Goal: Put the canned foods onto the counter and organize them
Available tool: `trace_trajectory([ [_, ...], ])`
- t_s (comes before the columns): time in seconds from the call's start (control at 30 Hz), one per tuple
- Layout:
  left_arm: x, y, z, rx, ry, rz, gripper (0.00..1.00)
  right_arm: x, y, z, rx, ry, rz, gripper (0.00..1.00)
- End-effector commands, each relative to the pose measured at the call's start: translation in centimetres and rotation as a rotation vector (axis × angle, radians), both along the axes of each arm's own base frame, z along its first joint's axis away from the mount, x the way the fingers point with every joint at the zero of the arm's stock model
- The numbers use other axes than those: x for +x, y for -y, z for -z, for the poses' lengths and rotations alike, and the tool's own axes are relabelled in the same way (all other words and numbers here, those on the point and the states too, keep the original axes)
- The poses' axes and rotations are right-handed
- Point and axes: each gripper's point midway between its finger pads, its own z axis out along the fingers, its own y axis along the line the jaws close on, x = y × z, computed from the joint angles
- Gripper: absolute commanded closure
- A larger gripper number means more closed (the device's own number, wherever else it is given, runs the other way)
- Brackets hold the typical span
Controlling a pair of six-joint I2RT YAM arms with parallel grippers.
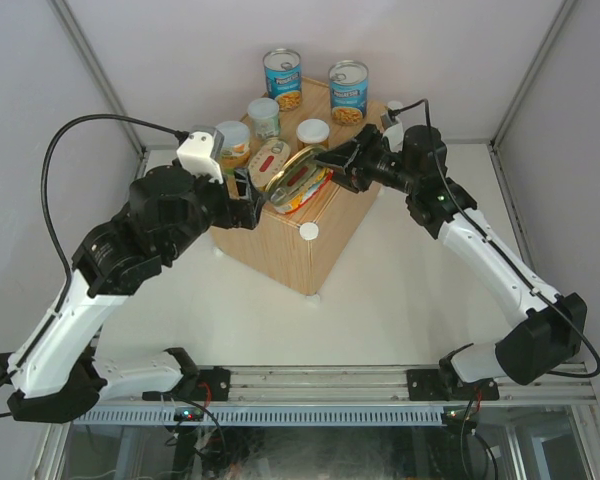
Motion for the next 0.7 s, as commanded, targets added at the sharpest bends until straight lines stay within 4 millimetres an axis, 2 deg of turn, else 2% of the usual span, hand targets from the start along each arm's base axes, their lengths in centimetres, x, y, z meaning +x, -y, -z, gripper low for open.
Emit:
trace_trajectory([
  [0.0, -0.06, -0.13, -1.49, -0.075, 0.032, -0.014, 0.17, -1.87, 0.42, -5.14, 0.106, 0.114, -0.035, 1.0],
  [0.37, -0.27, -0.04, -1.6, -0.102, 0.031, -0.011, 0.18, -2.75, 0.6, -5.94, 0.139, 0.114, -0.049, 1.0],
  [0.67, -0.57, 0.29, -0.89, -0.109, 0.021, 0.001, 0.19, -2.78, 0.18, -4.95, 0.117, 0.089, -0.058, 1.0],
])
